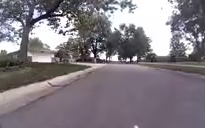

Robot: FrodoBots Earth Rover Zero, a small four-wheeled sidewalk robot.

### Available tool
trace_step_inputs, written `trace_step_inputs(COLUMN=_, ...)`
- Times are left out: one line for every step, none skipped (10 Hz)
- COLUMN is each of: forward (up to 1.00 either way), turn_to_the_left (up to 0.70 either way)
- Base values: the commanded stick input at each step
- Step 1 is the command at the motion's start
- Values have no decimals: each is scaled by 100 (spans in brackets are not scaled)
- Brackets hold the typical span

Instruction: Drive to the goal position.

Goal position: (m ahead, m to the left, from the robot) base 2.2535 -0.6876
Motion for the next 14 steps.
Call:
trace_step_inputs(forward=85, turn_to_the_left=0)
trace_step_inputs(forward=85, turn_to_the_left=0)
trace_step_inputs(forward=85, turn_to_the_left=0)
trace_step_inputs(forward=85, turn_to_the_left=0)
trace_step_inputs(forward=85, turn_to_the_left=0)
trace_step_inputs(forward=85, turn_to_the_left=0)
trace_step_inputs(forward=85, turn_to_the_left=0)
trace_step_inputs(forward=85, turn_to_the_left=0)
trace_step_inputs(forward=85, turn_to_the_left=0)
trace_step_inputs(forward=85, turn_to_the_left=0)
trace_step_inputs(forward=85, turn_to_the_left=0)
trace_step_inputs(forward=85, turn_to_the_left=0)
trace_step_inputs(forward=85, turn_to_the_left=0)
trace_step_inputs(forward=85, turn_to_the_left=-14)
